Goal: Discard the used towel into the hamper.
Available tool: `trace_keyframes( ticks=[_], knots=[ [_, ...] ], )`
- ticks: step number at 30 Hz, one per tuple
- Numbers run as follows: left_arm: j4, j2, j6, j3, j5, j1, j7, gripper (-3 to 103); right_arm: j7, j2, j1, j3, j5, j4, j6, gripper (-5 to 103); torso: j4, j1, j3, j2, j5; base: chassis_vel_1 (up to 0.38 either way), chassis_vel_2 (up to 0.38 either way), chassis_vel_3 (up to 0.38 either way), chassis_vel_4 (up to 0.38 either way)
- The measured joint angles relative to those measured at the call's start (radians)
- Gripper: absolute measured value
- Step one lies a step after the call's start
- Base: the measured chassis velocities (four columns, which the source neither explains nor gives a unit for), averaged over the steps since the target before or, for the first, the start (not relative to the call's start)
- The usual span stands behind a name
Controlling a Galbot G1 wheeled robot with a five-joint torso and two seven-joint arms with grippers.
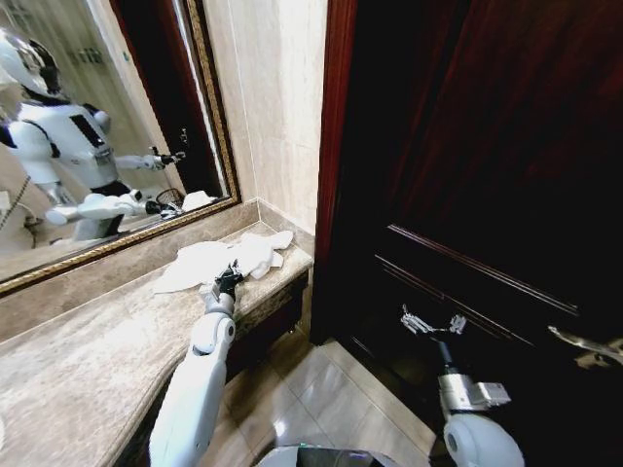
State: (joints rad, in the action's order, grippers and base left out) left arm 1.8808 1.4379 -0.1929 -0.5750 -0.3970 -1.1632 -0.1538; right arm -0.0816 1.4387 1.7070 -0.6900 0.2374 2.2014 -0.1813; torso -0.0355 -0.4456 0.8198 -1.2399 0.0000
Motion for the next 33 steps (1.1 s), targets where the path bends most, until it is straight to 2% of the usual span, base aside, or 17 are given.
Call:
trace_keyframes(
  ticks=[2, 8, 14, 21, 24, 30, 33],
  knots=[
    [0.063, 0.024, 0.005, -0.008, 0.003, -0.039, 0.002, 3, -0.002, 0.0, 0.0, 0.002, -0.001, 0.001, 0.0, 100, -0.0001, 0.0, 0.0, 0.0, 0.0002, 0.0, 0.0, 0.0, 0.0],
    [0.153, 0.058, 0.011, -0.03, 0.031, -0.097, 0.006, 3, -0.004, -0.003, 0.001, 0.005, -0.001, 0.006, -0.002, 100, 0.0, 0.0, 0.0, 0.0, 0.0001, 0.0, 0.0, 0.0, 0.0],
    [0.256, 0.096, 0.033, -0.061, 0.094, -0.174, 0.058, 3, -0.006, -0.005, -0.003, 0.015, 0.002, 0.01, -0.003, 100, 0.0, 0.0, 0.0, 0.0, -0.0001, 0.0, 0.0, 0.0, 0.0],
    [0.368, 0.123, 0.054, -0.075, 0.113, -0.269, 0.081, 3, -0.007, -0.008, -0.02, 0.026, 0.011, 0.008, -0.004, 100, -0.0001, 0.0, 0.0, 0.0, 0.0001, 0.0, 0.0, 0.0, 0.0],
    [0.403, 0.114, 0.059, -0.076, 0.117, -0.315, 0.081, 3, -0.007, -0.009, -0.026, 0.027, 0.017, 0.005, -0.006, 100, 0.0001, 0.0, 0.0, 0.0, -0.0002, 0.0, 0.0, 0.0, 0.0],
    [0.487, 0.044, 0.061, -0.103, 0.122, -0.442, 0.08, 3, -0.007, -0.002, -0.044, 0.027, 0.028, -0.002, -0.016, 100, 0.0, 0.0, 0.0, 0.0, 0.0, 0.0, 0.0, 0.0, 0.0],
    [0.516, 0.03, 0.054, -0.105, 0.117, -0.483, 0.079, 3, -0.009, 0.006, -0.052, 0.034, 0.031, 0.006, -0.016, 100, 0.0001, 0.0, 0.0, 0.0, 0.0, 0.0, 0.0, 0.0, 0.0]
  ],
)
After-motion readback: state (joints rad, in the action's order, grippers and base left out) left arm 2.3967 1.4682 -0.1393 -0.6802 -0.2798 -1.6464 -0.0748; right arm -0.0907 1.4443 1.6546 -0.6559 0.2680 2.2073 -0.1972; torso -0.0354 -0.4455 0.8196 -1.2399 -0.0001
